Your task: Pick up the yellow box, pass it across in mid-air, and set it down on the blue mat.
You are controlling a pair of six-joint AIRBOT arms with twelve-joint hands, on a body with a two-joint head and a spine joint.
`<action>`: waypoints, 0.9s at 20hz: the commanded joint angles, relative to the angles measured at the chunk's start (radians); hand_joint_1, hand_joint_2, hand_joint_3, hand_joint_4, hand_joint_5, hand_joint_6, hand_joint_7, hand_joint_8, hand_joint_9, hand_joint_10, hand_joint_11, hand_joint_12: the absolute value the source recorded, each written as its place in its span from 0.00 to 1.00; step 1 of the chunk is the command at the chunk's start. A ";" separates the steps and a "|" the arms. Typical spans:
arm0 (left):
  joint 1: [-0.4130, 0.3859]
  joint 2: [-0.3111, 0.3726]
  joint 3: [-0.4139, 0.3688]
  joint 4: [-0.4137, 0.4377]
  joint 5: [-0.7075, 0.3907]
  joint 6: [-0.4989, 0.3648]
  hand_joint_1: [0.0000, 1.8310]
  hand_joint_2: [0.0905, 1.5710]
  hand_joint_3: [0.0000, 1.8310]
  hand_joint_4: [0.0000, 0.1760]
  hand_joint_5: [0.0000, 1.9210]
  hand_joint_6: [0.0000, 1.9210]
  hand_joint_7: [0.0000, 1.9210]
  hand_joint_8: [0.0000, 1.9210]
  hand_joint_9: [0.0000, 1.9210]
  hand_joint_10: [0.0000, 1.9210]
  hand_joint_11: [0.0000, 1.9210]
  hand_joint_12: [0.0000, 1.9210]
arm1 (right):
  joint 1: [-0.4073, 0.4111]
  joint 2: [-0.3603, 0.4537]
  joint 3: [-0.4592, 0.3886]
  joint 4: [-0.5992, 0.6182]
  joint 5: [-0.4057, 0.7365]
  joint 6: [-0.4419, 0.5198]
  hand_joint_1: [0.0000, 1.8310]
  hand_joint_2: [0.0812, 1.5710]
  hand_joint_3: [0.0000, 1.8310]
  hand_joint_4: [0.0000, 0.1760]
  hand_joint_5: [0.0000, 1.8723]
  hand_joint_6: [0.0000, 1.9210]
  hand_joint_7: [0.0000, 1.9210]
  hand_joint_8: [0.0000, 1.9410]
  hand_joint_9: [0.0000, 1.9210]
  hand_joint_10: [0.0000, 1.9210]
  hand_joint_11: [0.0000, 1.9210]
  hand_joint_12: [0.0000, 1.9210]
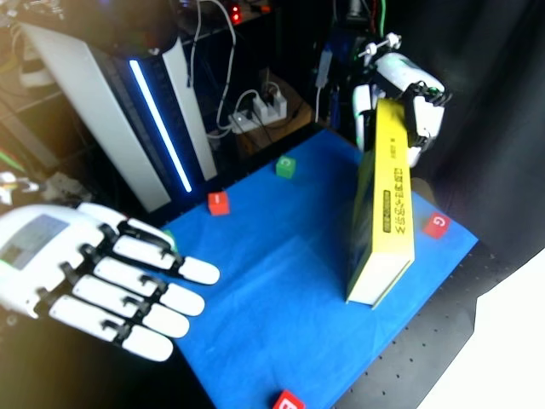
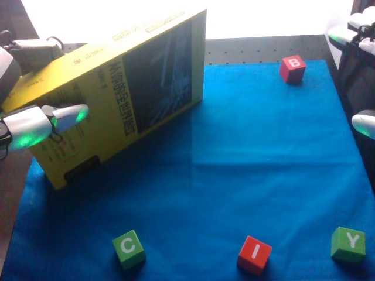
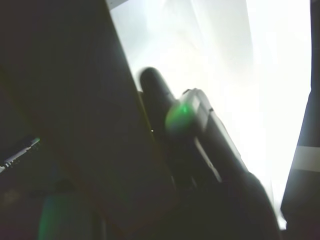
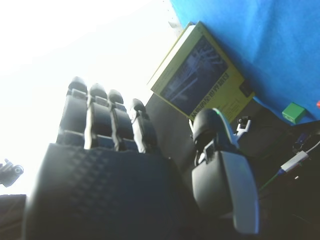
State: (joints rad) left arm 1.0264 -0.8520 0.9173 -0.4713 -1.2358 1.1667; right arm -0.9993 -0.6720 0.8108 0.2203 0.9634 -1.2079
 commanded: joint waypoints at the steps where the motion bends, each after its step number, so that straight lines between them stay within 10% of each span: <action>1: -0.005 -0.005 0.002 0.033 -0.087 -0.006 0.68 0.76 0.01 0.00 0.62 1.00 0.73 1.00 0.81 1.00 0.85 1.00 | 0.015 -0.001 0.003 0.001 0.122 -0.002 0.15 0.83 0.00 0.44 0.00 0.00 0.00 0.00 0.00 0.00 0.00 0.00; 6: -0.030 0.016 -0.009 0.096 -0.155 -0.015 0.72 0.77 0.00 0.00 0.59 1.00 0.71 1.00 0.80 1.00 0.84 1.00 | 0.034 0.002 0.005 -0.009 0.133 -0.002 0.20 0.83 0.00 0.79 0.00 0.00 0.00 0.00 0.00 0.00 0.00 0.00; 10: -0.103 0.005 0.006 0.178 -0.121 -0.014 0.67 0.75 0.00 0.00 0.58 1.00 0.68 1.00 0.75 1.00 0.80 1.00 | 0.124 -0.009 0.009 -0.078 0.145 -0.002 0.33 0.78 0.00 0.37 0.00 0.00 0.00 0.00 0.00 0.00 0.01 0.01; 11: -0.117 -0.005 0.016 0.189 -0.094 -0.014 0.66 0.75 0.00 0.00 0.59 1.00 0.68 1.00 0.76 1.00 0.81 1.00 | 0.146 -0.019 0.014 -0.095 0.142 -0.001 0.34 0.77 0.00 0.50 0.00 0.00 0.00 0.00 0.00 0.00 0.00 0.00; 14: -0.157 -0.026 0.029 0.246 -0.043 -0.014 0.62 0.75 0.00 0.00 0.59 1.00 0.68 1.00 0.76 1.00 0.81 1.00 | 0.232 -0.059 0.039 -0.144 0.095 -0.001 0.31 0.75 0.00 0.32 0.00 0.00 0.00 0.00 0.00 0.00 0.02 0.01; 15: -0.167 -0.028 0.029 0.259 -0.036 -0.014 0.62 0.75 0.00 0.00 0.59 1.00 0.68 1.00 0.76 1.00 0.81 1.00 | 0.251 -0.065 0.042 -0.154 0.079 -0.001 0.31 0.71 0.04 0.43 0.00 0.00 0.00 0.00 0.00 0.00 0.00 0.35; 16: -0.186 -0.033 0.030 0.283 -0.023 -0.014 0.62 0.75 0.00 0.00 0.60 1.00 0.69 1.00 0.77 1.00 0.82 1.00 | 0.290 -0.083 0.052 -0.173 0.048 -0.001 0.31 0.71 0.01 0.36 0.00 0.00 0.00 0.00 0.00 0.00 0.00 0.38; 18: -0.200 -0.043 0.033 0.310 -0.024 -0.014 0.63 0.74 0.00 0.00 0.60 1.00 0.70 1.00 0.77 1.00 0.83 1.00 | 0.345 -0.125 0.082 -0.190 -0.012 -0.001 0.35 0.70 0.00 0.20 0.00 0.00 0.00 0.00 0.00 0.00 0.00 0.03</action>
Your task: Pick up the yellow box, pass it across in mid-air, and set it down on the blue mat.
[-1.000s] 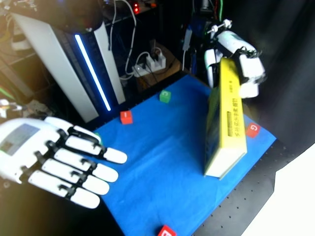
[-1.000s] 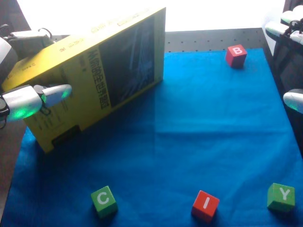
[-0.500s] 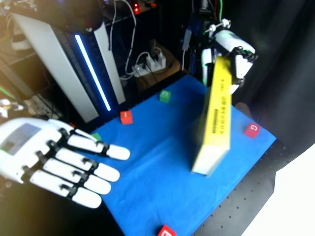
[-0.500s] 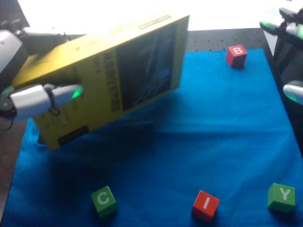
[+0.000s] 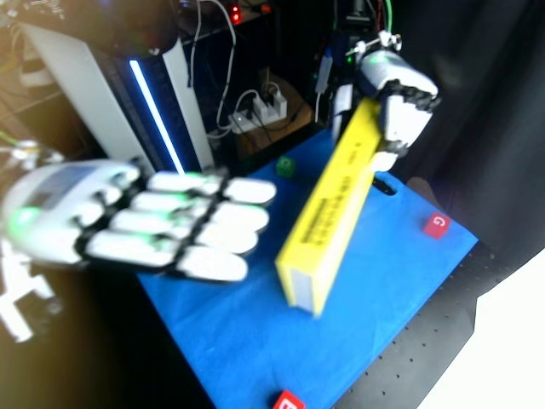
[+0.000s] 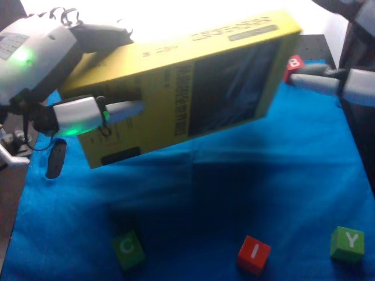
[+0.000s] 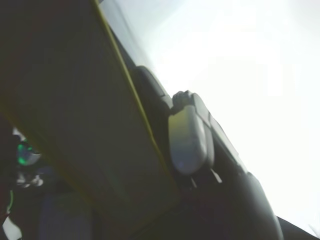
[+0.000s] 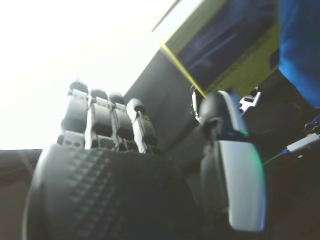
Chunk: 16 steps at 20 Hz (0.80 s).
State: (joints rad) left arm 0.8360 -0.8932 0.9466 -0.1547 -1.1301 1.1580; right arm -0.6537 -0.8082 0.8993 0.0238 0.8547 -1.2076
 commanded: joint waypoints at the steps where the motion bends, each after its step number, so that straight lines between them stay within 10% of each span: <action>1: -0.017 -0.007 0.004 0.013 -0.139 -0.007 0.62 0.74 0.00 0.00 0.60 1.00 0.70 1.00 0.77 1.00 0.84 1.00 | 0.031 -0.019 0.016 0.004 0.050 -0.002 0.36 0.70 0.00 0.10 0.00 0.00 0.00 0.00 0.00 0.00 0.00 0.01; 9: -0.061 -0.008 -0.018 0.136 -0.285 -0.025 0.63 0.73 0.00 0.00 0.56 1.00 0.68 1.00 0.74 1.00 0.81 1.00 | 0.070 -0.082 0.080 0.021 -0.080 -0.002 0.37 0.67 0.00 0.03 0.00 0.00 0.01 0.00 0.01 0.00 0.00 0.00; 11: -0.061 -0.005 -0.024 0.148 -0.314 -0.025 0.63 0.73 0.00 0.00 0.58 1.00 0.69 1.00 0.74 1.00 0.81 1.00 | 0.074 -0.096 0.099 0.033 -0.104 -0.002 0.48 0.69 0.01 0.00 0.12 0.60 0.22 0.53 0.13 0.72 0.00 0.91; 12: -0.061 -0.004 -0.025 0.151 -0.323 -0.025 0.63 0.73 0.00 0.00 0.56 1.00 0.69 1.00 0.74 1.00 0.81 1.00 | 0.076 -0.102 0.108 0.042 -0.114 -0.002 0.62 0.73 0.02 0.00 0.30 0.92 0.41 0.91 0.48 0.94 0.48 0.98; 13: -0.061 -0.004 -0.025 0.152 -0.328 -0.025 0.62 0.73 0.00 0.00 0.59 1.00 0.70 1.00 0.74 1.00 0.80 1.00 | 0.080 -0.108 0.116 0.046 -0.126 -0.002 0.70 0.75 0.02 0.00 0.48 0.98 0.60 0.98 0.68 0.99 0.72 1.00; 15: -0.060 -0.003 -0.025 0.152 -0.328 -0.025 0.64 0.73 0.00 0.00 0.57 1.00 0.69 1.00 0.74 1.00 0.81 1.00 | 0.087 -0.113 0.126 0.049 -0.141 -0.002 0.79 0.76 0.05 0.00 0.71 1.00 0.82 1.00 0.86 1.00 0.89 1.00; 16: -0.060 -0.003 -0.025 0.152 -0.328 -0.025 0.63 0.73 0.00 0.00 0.59 1.00 0.70 1.00 0.74 1.00 0.80 1.00 | 0.089 -0.113 0.128 0.049 -0.141 -0.002 0.77 0.63 0.27 0.00 0.74 1.00 0.81 1.00 0.86 1.00 0.90 1.00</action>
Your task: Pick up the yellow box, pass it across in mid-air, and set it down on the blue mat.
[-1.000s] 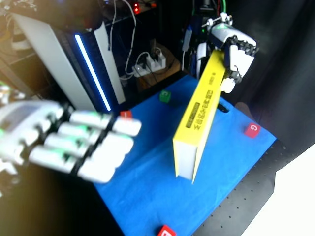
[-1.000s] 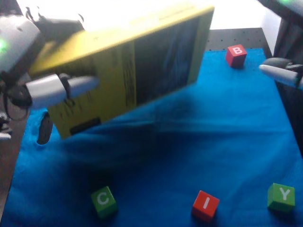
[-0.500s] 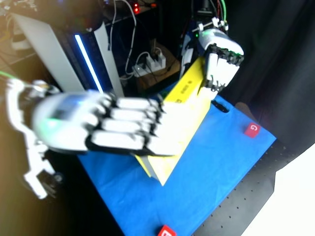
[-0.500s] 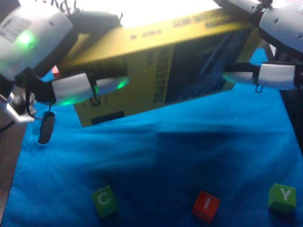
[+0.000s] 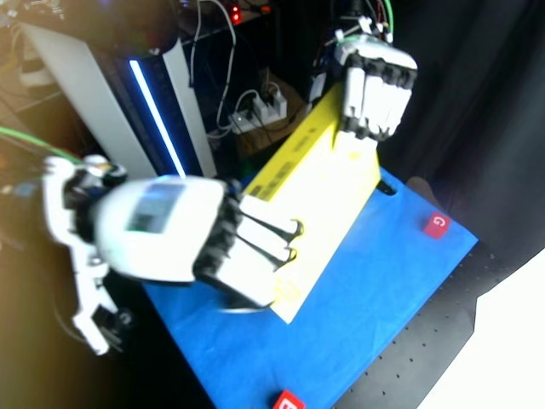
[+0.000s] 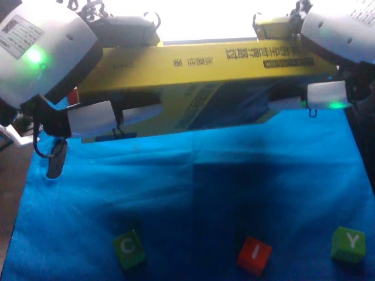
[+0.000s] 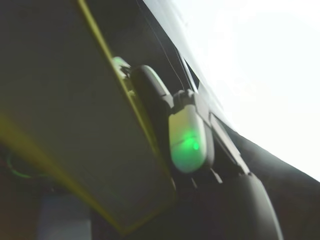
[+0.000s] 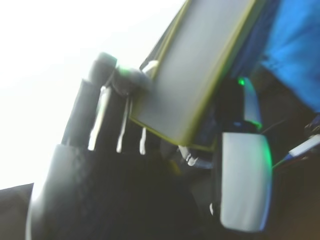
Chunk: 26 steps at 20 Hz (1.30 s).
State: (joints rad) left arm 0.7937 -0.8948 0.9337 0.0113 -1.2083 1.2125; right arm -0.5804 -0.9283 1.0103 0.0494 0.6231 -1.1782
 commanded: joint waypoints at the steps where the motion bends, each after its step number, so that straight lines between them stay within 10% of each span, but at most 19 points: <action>1: -0.018 -0.001 -0.012 -0.014 -0.249 -0.079 0.63 0.73 0.00 0.00 0.59 1.00 0.69 1.00 0.74 1.00 0.81 1.00 | 0.018 0.007 0.019 0.023 0.091 -0.031 0.77 0.59 0.37 0.00 0.72 1.00 0.80 1.00 0.85 1.00 0.89 1.00; 11: 0.021 0.017 -0.007 -0.093 -0.209 -0.079 0.63 0.73 0.00 0.00 0.59 1.00 0.69 1.00 0.74 1.00 0.81 1.00 | 0.046 0.039 0.023 0.023 0.091 -0.031 0.79 0.61 0.29 0.00 0.65 1.00 0.78 1.00 0.85 1.00 0.87 1.00; 12: 0.026 0.021 -0.008 -0.103 -0.204 -0.078 0.43 0.74 0.00 0.02 0.20 0.49 0.20 0.37 0.15 0.43 0.16 0.72 | 0.047 0.044 0.021 0.023 0.091 -0.031 0.80 0.63 0.25 0.00 0.63 1.00 0.76 1.00 0.84 1.00 0.86 1.00; 13: 0.031 0.026 -0.008 -0.112 -0.202 -0.073 0.39 0.74 0.00 0.30 0.16 0.21 0.15 0.09 0.08 0.11 0.03 0.20 | 0.047 0.045 0.018 0.023 0.091 -0.031 0.80 0.64 0.21 0.00 0.62 1.00 0.75 1.00 0.83 1.00 0.86 1.00; 14: 0.037 0.032 -0.011 -0.127 -0.208 -0.064 0.32 0.76 0.00 0.31 0.10 0.07 0.07 0.02 0.02 0.02 0.01 0.04 | 0.047 0.045 0.017 0.025 0.096 -0.031 0.79 0.66 0.15 0.00 0.62 1.00 0.74 1.00 0.83 1.00 0.85 1.00; 15: 0.047 0.039 -0.015 -0.150 -0.225 -0.054 0.29 0.75 0.00 0.20 0.04 0.02 0.01 0.00 0.00 0.00 0.00 0.01 | 0.048 0.046 0.017 0.034 0.107 -0.031 0.79 0.69 0.11 0.00 0.61 1.00 0.73 1.00 0.82 1.00 0.85 1.00; 16: 0.054 0.043 -0.017 -0.161 -0.232 -0.049 0.24 0.72 0.00 0.51 0.01 0.00 0.00 0.00 0.00 0.00 0.00 0.00 | 0.049 0.048 0.017 0.035 0.113 -0.031 0.78 0.72 0.06 0.00 0.57 1.00 0.69 1.00 0.79 1.00 0.83 1.00; 17: 0.063 0.049 -0.020 -0.175 -0.238 -0.041 0.22 0.70 0.00 0.50 0.00 0.00 0.00 0.00 0.00 0.00 0.00 0.00 | 0.050 0.053 0.015 0.035 0.118 -0.031 0.78 0.74 0.03 0.00 0.55 1.00 0.67 1.00 0.77 1.00 0.82 1.00; 18: 0.069 0.055 -0.023 -0.187 -0.243 -0.033 0.22 0.68 0.00 0.75 0.00 0.00 0.00 0.00 0.00 0.00 0.00 0.00 | 0.050 0.060 0.011 0.036 0.123 -0.031 0.79 0.74 0.02 0.00 0.54 1.00 0.66 1.00 0.76 1.00 0.81 1.00; 20: 0.082 0.069 -0.029 -0.217 -0.249 -0.018 0.22 0.66 0.00 0.57 0.00 0.00 0.00 0.00 0.00 0.00 0.00 0.00 | 0.050 0.077 -0.012 0.049 0.155 -0.031 0.83 0.73 0.01 0.00 0.57 1.00 0.69 1.00 0.78 1.00 0.82 1.00; 26: 0.184 0.113 -0.051 -0.362 -0.333 -0.015 0.30 0.67 0.00 0.66 0.00 0.00 0.00 0.00 0.00 0.00 0.00 0.00 | -0.007 0.219 -0.122 0.081 0.299 -0.031 0.88 0.72 0.00 0.00 0.58 1.00 0.64 1.00 0.71 1.00 0.75 1.00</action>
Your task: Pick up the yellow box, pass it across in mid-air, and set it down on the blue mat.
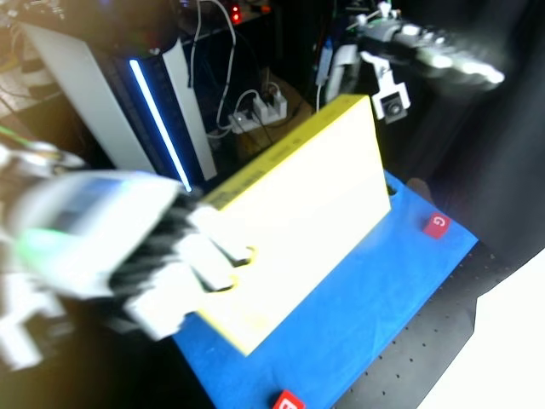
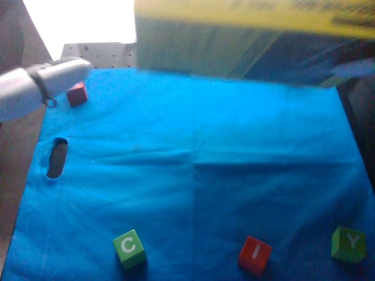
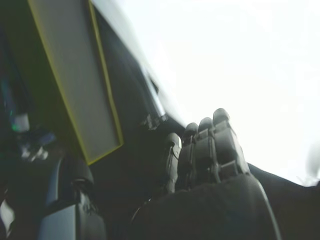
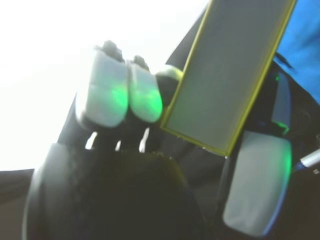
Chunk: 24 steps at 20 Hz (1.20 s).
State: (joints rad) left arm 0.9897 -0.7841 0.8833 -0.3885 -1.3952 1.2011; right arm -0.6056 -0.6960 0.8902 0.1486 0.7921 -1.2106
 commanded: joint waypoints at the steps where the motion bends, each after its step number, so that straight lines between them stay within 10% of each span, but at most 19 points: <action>1: 0.001 0.006 -0.004 0.018 -0.163 -0.004 0.30 0.68 0.00 0.65 0.00 0.00 0.00 0.00 0.00 0.00 0.00 0.00 | -0.010 0.006 -0.020 -0.014 0.154 0.001 0.88 0.72 0.00 0.00 0.58 1.00 0.65 1.00 0.70 1.00 0.75 1.00; 5: 0.036 0.024 -0.014 -0.025 -0.186 -0.004 0.30 0.69 0.00 0.54 0.00 0.00 0.00 0.00 0.00 0.00 0.00 0.00 | -0.112 0.027 -0.048 0.030 0.164 0.001 0.88 0.70 0.00 0.00 0.58 1.00 0.67 1.00 0.73 1.00 0.77 1.00; 15: 0.044 0.015 -0.015 -0.042 -0.190 -0.004 0.34 0.70 0.00 0.73 0.00 0.00 0.00 0.00 0.00 0.00 0.00 0.00 | -0.221 -0.001 0.019 0.076 0.118 0.137 0.78 0.74 0.01 0.00 0.55 1.00 0.64 1.00 0.70 1.00 0.76 1.00; 18: 0.044 0.013 -0.016 -0.042 -0.190 -0.005 0.34 0.71 0.00 0.67 0.00 0.00 0.00 0.00 0.00 0.00 0.00 0.00 | -0.221 -0.027 0.069 0.076 0.087 0.201 0.60 0.81 0.07 0.00 0.30 0.88 0.34 0.95 0.42 1.00 0.52 1.00; 24: 0.044 0.010 -0.016 -0.042 -0.192 -0.005 0.29 0.70 0.00 0.74 0.00 0.00 0.00 0.00 0.00 0.00 0.00 0.00 | -0.220 -0.039 0.098 0.077 0.053 0.208 0.53 0.84 0.00 0.00 0.32 0.81 0.27 0.86 0.32 1.00 0.39 1.00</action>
State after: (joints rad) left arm 1.0405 -0.7712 0.8639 -0.4473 -1.4631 1.2011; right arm -0.8383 -0.7326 0.9829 0.2203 0.7570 -0.9981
